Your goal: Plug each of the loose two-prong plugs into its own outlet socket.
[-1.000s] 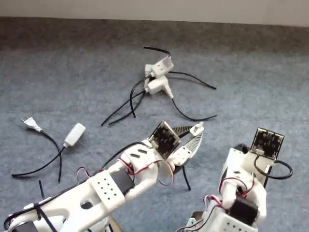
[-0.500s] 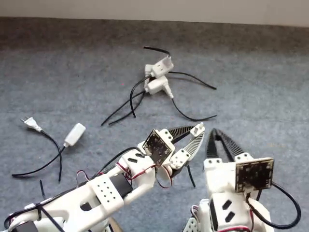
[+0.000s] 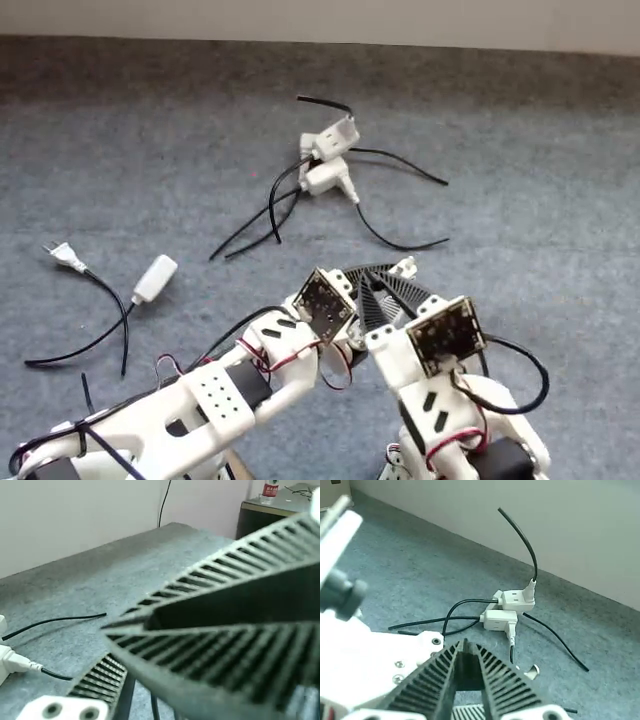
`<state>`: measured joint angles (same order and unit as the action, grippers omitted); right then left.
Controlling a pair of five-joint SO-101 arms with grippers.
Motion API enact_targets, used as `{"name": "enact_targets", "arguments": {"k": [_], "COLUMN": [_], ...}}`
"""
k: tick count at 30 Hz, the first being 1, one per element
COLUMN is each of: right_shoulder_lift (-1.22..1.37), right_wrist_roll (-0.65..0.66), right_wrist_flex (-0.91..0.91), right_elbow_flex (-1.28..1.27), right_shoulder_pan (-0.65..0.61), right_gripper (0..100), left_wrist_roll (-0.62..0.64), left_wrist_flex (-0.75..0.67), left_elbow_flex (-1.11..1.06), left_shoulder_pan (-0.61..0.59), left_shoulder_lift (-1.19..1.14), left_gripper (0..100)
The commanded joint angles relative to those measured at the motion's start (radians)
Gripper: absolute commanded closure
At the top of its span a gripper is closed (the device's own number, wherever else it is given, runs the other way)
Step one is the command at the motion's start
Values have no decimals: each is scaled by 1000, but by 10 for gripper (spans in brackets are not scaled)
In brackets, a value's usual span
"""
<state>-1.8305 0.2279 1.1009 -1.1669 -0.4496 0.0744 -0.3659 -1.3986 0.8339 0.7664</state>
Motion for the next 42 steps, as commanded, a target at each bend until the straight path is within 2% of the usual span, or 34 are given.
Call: {"name": "enact_targets", "arguments": {"k": [1,8,20,26,32,38,42], "right_shoulder_lift": [4,10,10,12,7,12,13], "right_wrist_roll": [26,176,189,190,190,184,181], "right_wrist_flex": [-163,-254,-297,-295,-297,-263,-182], "right_elbow_flex": [-151,-280,-314,-314,-288,-5,133], "right_shoulder_pan": [145,285,535,544,552,578,423], "right_gripper": [989,989,989,989,989,988,988], "left_wrist_roll": [5,3,2,2,3,5,5], "left_wrist_flex": [-21,-23,-25,-25,-18,-17,-17], "left_elbow_flex": [12,12,13,15,-22,-41,-38], "left_shoulder_pan": [16,12,8,-8,-41,-33,-10], "left_shoulder_lift": [33,35,35,38,136,157,139], "left_gripper": [995,995,995,995,995,995,995]}}
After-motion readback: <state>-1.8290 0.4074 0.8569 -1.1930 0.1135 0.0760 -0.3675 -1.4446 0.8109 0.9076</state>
